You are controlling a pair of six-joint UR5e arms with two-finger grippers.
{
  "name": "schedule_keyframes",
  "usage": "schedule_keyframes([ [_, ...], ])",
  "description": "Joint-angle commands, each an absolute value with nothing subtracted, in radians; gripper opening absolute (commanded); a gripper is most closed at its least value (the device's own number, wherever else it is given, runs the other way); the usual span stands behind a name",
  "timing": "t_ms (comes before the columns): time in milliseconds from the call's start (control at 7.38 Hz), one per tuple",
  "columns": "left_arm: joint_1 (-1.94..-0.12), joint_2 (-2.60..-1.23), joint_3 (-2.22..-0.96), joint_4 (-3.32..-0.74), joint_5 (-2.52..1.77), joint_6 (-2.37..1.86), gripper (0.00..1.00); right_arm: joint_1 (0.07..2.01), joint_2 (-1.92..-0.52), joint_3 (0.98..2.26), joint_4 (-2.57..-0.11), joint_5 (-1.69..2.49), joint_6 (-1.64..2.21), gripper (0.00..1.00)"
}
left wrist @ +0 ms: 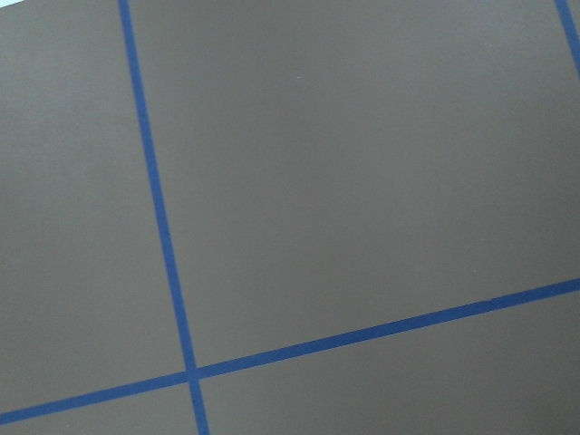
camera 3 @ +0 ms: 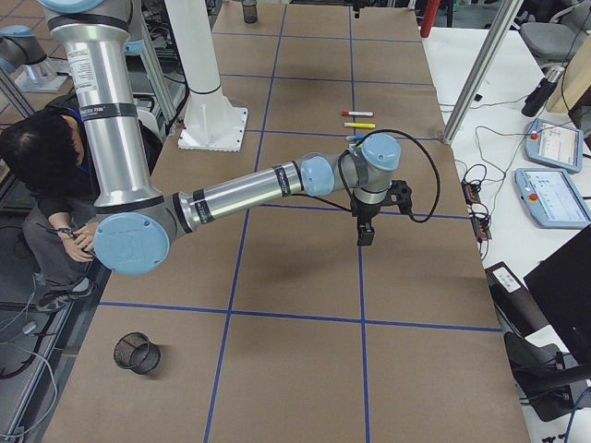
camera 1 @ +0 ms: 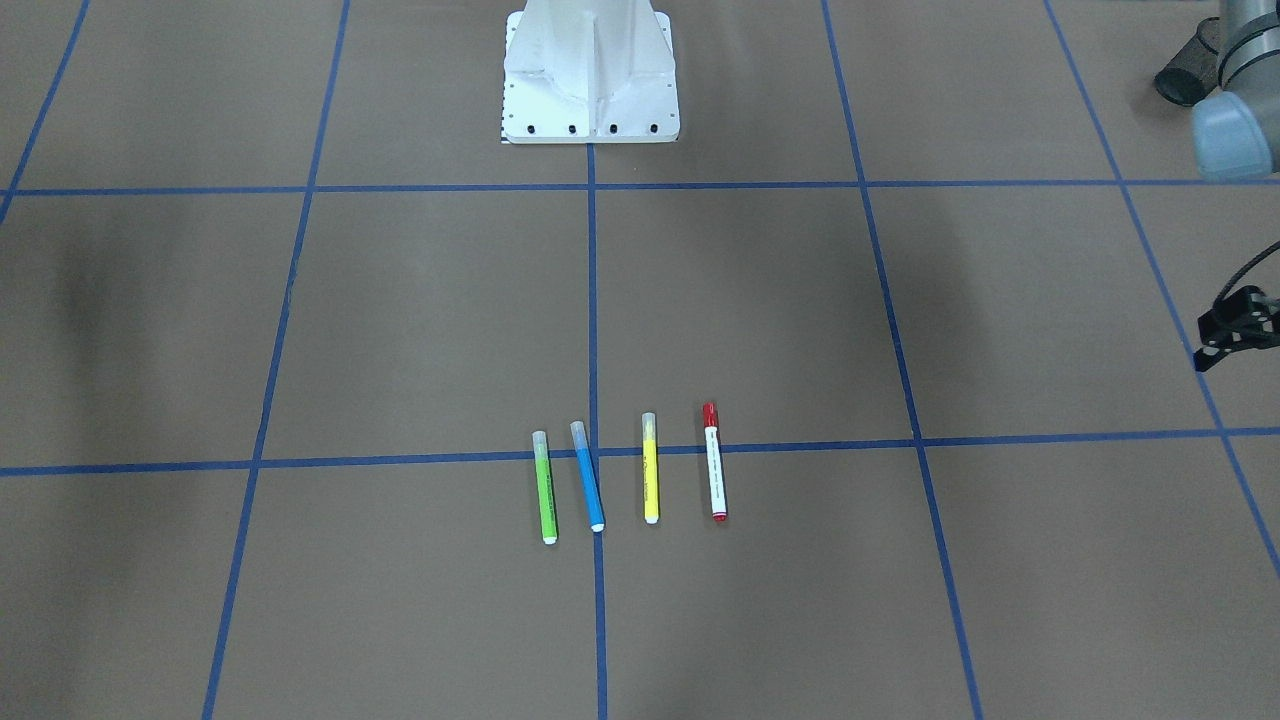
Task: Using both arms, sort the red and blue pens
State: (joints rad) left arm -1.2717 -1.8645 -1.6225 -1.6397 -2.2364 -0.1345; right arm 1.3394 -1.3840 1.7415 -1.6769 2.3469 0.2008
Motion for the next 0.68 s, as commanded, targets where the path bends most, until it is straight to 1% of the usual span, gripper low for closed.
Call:
schedule_keyframes([
  [0,-1.172,-2.045,-1.532,-1.608,-2.240,-0.255,1.00,1.274,-1.315,1.740,-1.677,2.342,0.201,1.00],
  [136,-1.122,-2.122,-1.476,-1.571,-2.237,-0.268,1.00,1.235,-1.296,1.744,-1.677,2.347,0.202,1.00],
  [271,-1.105,-2.173,-1.454,-1.569,-2.238,-0.309,1.00,1.191,-1.281,1.747,-1.633,2.342,0.209,1.00],
  [542,-1.027,-2.248,-1.454,-1.578,-2.238,-0.464,1.00,1.079,-1.260,1.730,-1.489,2.341,0.482,1.00],
])
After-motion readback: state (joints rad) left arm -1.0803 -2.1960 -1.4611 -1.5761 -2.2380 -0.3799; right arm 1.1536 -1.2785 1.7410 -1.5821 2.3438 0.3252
